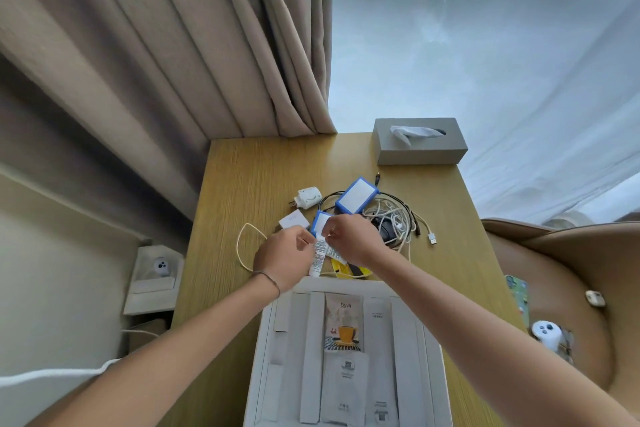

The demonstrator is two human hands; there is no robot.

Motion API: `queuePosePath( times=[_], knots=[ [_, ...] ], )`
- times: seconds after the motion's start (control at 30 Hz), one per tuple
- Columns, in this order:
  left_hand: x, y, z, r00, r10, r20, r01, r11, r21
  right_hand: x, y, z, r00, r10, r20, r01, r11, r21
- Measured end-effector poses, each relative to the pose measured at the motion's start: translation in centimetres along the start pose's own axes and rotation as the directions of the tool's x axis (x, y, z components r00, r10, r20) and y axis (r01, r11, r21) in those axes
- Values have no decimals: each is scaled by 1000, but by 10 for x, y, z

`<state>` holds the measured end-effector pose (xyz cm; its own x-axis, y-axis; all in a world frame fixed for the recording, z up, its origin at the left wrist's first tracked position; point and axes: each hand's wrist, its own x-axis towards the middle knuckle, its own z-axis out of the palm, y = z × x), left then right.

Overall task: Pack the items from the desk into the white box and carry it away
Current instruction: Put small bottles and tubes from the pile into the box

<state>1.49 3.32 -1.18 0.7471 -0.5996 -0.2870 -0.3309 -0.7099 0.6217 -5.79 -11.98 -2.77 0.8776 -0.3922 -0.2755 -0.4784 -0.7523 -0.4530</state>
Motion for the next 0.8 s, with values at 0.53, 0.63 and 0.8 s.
queuePosePath(
  times=[0.53,0.63,0.8],
  knots=[
    [51,-50,-8,989,-144,40,138,983,121,50,1,65,759,-418,500,651,519,-555],
    [59,-55,-4,984,-165,62,157,980,119,49,7,67,772,-446,452,635,542,-550],
    [75,-60,9,977,-189,95,185,982,47,41,12,48,936,-336,101,348,856,-383]
  ],
)
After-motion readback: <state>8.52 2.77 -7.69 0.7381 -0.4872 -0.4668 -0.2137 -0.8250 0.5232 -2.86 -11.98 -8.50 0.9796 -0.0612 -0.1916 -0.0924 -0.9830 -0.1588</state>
